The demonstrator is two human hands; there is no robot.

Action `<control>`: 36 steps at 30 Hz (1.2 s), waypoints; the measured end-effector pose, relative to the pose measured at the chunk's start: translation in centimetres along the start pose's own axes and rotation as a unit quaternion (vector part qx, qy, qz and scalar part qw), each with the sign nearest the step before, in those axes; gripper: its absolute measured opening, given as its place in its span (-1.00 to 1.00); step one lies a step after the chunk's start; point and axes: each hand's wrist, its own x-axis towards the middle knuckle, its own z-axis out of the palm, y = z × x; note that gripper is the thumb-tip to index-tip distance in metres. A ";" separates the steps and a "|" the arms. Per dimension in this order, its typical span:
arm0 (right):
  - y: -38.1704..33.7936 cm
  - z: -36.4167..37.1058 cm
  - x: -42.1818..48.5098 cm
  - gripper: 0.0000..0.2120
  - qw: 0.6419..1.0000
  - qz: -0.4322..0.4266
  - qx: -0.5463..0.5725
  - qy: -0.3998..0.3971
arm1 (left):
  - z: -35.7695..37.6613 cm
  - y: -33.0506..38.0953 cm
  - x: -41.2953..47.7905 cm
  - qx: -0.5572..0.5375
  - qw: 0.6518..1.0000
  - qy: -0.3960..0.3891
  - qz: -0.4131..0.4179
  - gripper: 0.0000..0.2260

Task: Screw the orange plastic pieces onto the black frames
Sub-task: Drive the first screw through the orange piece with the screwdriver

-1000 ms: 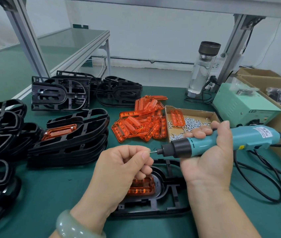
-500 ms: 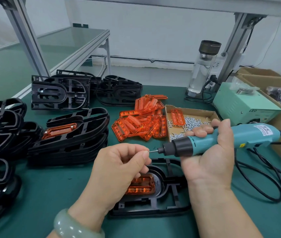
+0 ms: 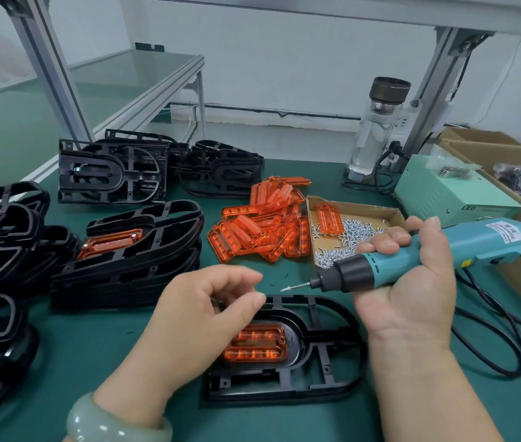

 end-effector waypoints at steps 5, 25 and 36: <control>-0.7 -0.5 0.9 -0.84 0.998 -0.005 -0.051 0.023 | -0.7 -0.7 -0.5 0.157 0.982 -0.101 0.019 -0.88; 0.7 0.5 -0.9 -0.92 0.967 -0.047 -0.216 -0.129 | 0.4 -0.8 -0.8 0.250 0.958 -0.142 0.004 -0.87; 0.8 0.6 -1.3 -0.93 0.960 -0.045 -0.228 -0.156 | 0.3 -1.1 -0.7 0.239 0.959 -0.149 -0.003 -0.88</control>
